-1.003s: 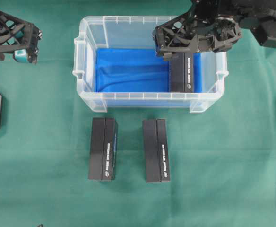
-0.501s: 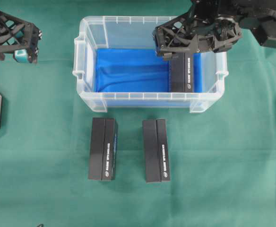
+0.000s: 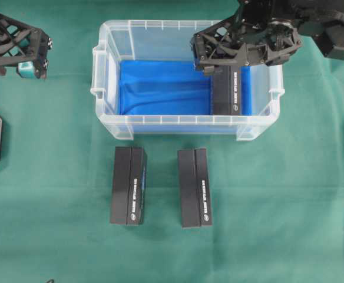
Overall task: Take out the box from the case.
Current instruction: 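Move the right gripper over the right black box in the bin, then lower the open right gripper around the right box and close it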
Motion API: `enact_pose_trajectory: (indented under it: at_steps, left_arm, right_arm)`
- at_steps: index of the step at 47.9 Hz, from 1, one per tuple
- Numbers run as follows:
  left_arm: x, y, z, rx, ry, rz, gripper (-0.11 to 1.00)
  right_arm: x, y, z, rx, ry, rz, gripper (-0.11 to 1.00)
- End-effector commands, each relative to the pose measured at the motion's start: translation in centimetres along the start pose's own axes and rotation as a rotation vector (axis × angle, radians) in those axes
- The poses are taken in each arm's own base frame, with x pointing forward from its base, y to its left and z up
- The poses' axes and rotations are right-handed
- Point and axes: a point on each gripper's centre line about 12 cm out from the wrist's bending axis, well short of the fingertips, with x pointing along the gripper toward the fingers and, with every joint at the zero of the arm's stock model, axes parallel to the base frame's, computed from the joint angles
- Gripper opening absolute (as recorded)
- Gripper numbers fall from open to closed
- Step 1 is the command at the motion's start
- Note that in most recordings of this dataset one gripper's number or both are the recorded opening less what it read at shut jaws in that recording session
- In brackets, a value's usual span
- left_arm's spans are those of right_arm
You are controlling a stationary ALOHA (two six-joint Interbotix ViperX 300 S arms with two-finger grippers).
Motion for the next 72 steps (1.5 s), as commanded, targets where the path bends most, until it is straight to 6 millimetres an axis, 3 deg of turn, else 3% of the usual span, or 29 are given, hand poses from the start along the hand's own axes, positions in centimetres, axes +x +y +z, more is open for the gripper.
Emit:
enact_pose_trajectory:
  at_steps: [1, 39, 72]
  left_arm:
    - [-1.0, -0.2, 0.0, -0.001, -0.012, -0.035, 0.97]
    - [-1.0, -0.2, 0.0, -0.001, -0.012, -0.035, 0.97]
    - [-1.0, -0.3, -0.1, 0.005, -0.011, -0.036, 0.97]
  right_arm:
    - [-1.2, 0.3, 0.1, 0.001, -0.006, 0.036, 0.93]
    - [-0.9, 0.2, 0.0, 0.002, -0.003, 0.026, 0.93]
    - [3.3, -0.5, -0.3, 0.030, -0.002, 0.002, 0.93]
